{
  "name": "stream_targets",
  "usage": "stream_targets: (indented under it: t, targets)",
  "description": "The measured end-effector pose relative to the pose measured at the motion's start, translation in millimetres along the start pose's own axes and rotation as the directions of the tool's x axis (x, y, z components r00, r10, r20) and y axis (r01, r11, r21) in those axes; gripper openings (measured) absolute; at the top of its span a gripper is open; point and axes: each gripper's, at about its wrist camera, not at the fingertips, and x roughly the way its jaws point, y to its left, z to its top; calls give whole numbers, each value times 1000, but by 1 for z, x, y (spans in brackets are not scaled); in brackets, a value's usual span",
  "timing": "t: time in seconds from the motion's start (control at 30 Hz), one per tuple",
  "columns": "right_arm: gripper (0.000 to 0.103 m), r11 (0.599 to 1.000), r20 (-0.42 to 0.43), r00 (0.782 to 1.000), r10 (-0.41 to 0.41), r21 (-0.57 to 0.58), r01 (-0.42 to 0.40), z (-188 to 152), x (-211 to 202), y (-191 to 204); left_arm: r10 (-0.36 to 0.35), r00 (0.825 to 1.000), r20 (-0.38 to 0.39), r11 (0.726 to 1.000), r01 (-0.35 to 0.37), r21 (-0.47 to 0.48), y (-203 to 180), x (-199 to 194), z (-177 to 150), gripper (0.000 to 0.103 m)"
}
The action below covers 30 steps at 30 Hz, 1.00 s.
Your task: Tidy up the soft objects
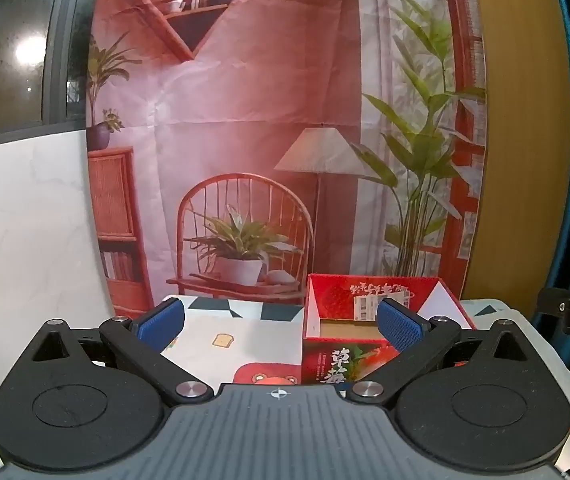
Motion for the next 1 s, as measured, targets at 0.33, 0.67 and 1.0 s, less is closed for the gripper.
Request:
stream_targets:
  t: [0.33,0.67,1.0]
  targets:
    - [103,1000,3,1000,-1,0,1,-1,0,-1,-9,999,-43,1000,9,4,1,4,8,103]
    - [103,1000,5,1000,-1,0,1,-1,0,0,-12,1000,-24,1000,12,-2,2,5,2,103]
    - [103,1000,5,1000,-1,-1,1,-1,0,1,-12,1000,-23,1000,12,-2,2,5,1,103]
